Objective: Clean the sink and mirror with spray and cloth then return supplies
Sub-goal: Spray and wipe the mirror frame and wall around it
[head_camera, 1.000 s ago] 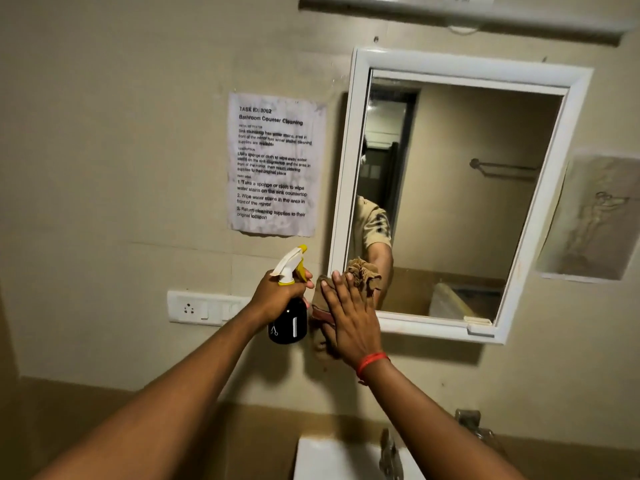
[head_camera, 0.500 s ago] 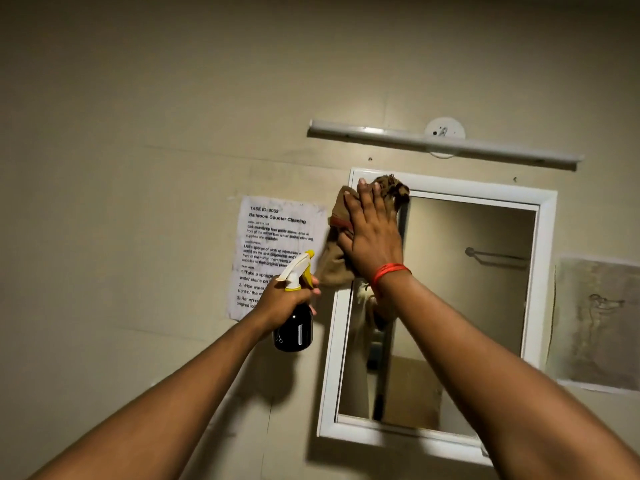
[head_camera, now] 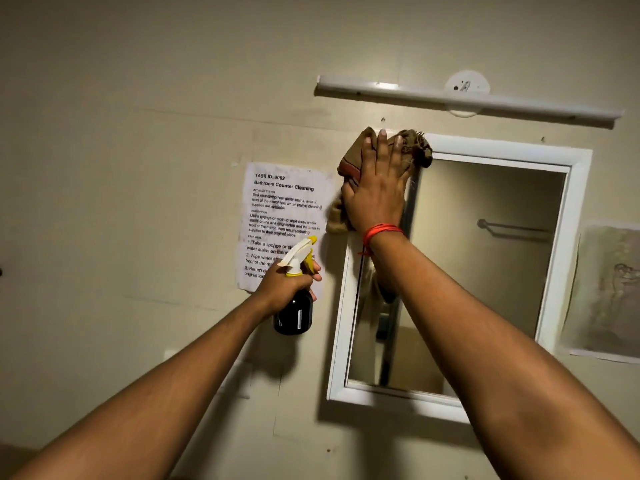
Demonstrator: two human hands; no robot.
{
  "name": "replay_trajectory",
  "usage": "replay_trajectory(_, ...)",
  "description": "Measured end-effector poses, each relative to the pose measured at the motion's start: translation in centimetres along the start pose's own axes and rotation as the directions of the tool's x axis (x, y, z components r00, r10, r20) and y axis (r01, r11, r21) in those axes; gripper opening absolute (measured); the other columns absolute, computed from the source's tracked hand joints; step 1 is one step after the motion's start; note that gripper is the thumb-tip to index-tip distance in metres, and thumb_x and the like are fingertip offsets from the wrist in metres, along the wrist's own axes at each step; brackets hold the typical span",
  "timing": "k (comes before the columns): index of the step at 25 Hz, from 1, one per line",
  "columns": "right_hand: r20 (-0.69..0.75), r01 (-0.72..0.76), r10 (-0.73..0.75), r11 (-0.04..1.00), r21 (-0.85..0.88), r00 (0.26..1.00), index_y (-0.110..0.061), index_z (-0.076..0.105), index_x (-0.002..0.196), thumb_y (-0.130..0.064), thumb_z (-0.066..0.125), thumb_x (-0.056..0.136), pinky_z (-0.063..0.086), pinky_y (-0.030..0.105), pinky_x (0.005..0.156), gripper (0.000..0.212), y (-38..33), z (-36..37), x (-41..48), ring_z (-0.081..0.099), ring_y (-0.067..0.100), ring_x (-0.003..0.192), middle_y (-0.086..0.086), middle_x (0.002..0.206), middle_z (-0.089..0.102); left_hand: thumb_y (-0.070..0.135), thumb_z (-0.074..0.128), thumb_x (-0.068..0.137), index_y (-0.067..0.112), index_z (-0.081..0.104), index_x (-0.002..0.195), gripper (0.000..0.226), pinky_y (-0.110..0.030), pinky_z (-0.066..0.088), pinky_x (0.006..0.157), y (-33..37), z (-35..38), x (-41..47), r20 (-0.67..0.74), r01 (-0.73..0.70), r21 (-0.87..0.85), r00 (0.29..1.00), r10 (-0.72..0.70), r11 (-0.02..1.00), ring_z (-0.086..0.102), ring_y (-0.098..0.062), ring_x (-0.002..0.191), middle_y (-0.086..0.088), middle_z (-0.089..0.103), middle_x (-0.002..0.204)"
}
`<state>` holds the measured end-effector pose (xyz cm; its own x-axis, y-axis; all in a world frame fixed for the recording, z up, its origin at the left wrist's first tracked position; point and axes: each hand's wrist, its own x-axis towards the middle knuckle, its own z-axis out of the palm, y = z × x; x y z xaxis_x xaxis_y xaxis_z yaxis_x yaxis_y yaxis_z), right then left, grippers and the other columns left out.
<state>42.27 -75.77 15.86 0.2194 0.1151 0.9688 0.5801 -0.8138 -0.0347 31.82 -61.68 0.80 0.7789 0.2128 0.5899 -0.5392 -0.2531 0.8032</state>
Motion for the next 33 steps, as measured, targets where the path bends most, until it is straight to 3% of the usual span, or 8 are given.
replay_trajectory(4,0.074,0.038,-0.038,0.999,0.002,0.997,-0.013,0.019,0.161,-0.043,0.054,0.086,0.016,0.064,0.122,0.089,0.8,1.4,-8.0,0.006,0.036,0.157,0.012,0.170,0.010,0.003,0.058,0.069,0.030,0.067,0.095,0.038,-0.060,0.059,0.078,-2.8,1.1,-3.1,-0.007,0.087,-0.025,0.996,-0.087,0.996,0.064,-0.038,0.078,-0.010,0.067,0.089)
replay_trajectory(11,0.283,-0.106,0.104,0.994,-0.009,0.953,-0.010,0.019,0.161,-0.055,0.051,0.092,0.021,0.058,0.121,0.088,0.4,5.4,-31.6,0.005,0.038,0.157,0.017,0.169,0.009,0.006,0.061,0.068,0.033,0.072,0.090,0.036,-0.038,0.057,0.069,-7.9,2.5,-10.6,0.062,0.224,-0.059,0.973,-0.221,0.973,0.066,-0.031,0.063,-0.013,0.070,0.089)
replay_trajectory(16,0.331,-0.277,0.248,0.960,0.042,0.911,-0.014,0.002,0.162,-0.017,0.063,0.089,0.020,0.051,0.122,0.096,-0.2,6.4,-42.4,-0.004,0.035,0.157,0.013,0.170,0.006,-0.005,0.056,0.072,0.028,0.072,0.099,0.046,-0.058,0.058,0.077,-12.5,1.9,-14.9,0.232,0.337,-0.010,0.917,-0.326,0.941,0.067,-0.049,0.073,-0.019,0.072,0.095)
replay_trajectory(18,0.299,-0.525,0.470,0.840,0.135,0.830,-0.018,0.000,0.162,-0.017,0.058,0.093,0.022,0.052,0.124,0.090,0.7,6.0,-44.4,0.001,0.033,0.158,0.009,0.171,0.001,-0.011,0.055,0.073,0.006,0.069,0.110,0.043,-0.057,0.058,0.077,-13.4,1.9,-15.5,0.313,0.359,0.060,0.879,-0.359,0.931,0.067,-0.048,0.073,-0.021,0.073,0.098)
replay_trajectory(21,0.282,-0.849,0.806,0.454,0.271,0.521,-0.026,-0.001,0.162,-0.039,0.039,0.101,0.035,0.057,0.117,0.074,3.9,3.5,-48.5,0.011,0.032,0.157,-0.001,0.171,-0.008,-0.011,0.056,0.071,-0.003,0.064,0.117,0.046,-0.049,0.060,0.074,-14.0,2.7,-16.1,0.394,0.392,0.099,0.829,-0.398,0.915,0.068,-0.053,0.079,-0.019,0.074,0.099)
replay_trajectory(28,0.109,-0.835,0.928,0.264,0.483,0.356,-0.016,0.013,0.162,-0.036,0.040,0.099,0.030,0.046,0.122,0.071,6.4,-0.8,-47.8,0.022,0.026,0.155,0.006,0.170,0.014,-0.004,0.059,0.065,0.005,0.062,0.081,0.019,-0.038,0.055,0.069,-12.7,4.6,-15.6,0.435,0.383,0.066,0.820,-0.372,0.921,0.067,-0.037,0.064,-0.021,0.062,0.078)
replay_trajectory(30,0.075,-0.775,0.902,0.321,0.544,0.426,-0.020,0.010,0.162,-0.032,0.042,0.100,0.027,0.045,0.125,0.071,4.7,-0.7,-45.2,0.018,0.026,0.156,0.004,0.170,0.011,-0.004,0.057,0.067,0.009,0.063,0.093,0.030,-0.036,0.056,0.063,-12.3,4.0,-15.2,0.410,0.367,0.033,0.843,-0.348,0.929,0.066,-0.036,0.063,-0.021,0.064,0.081)
replay_trajectory(33,0.068,-0.662,0.729,0.574,0.481,0.682,-0.017,0.010,0.162,-0.043,0.036,0.102,0.009,0.033,0.129,0.070,2.6,0.8,-39.7,0.003,0.023,0.159,0.004,0.171,0.001,-0.003,0.055,0.067,0.004,0.063,0.107,0.041,-0.037,0.057,0.064,-11.9,2.0,-14.5,0.367,0.372,0.005,0.863,-0.348,0.928,0.066,-0.038,0.064,-0.027,0.067,0.092)
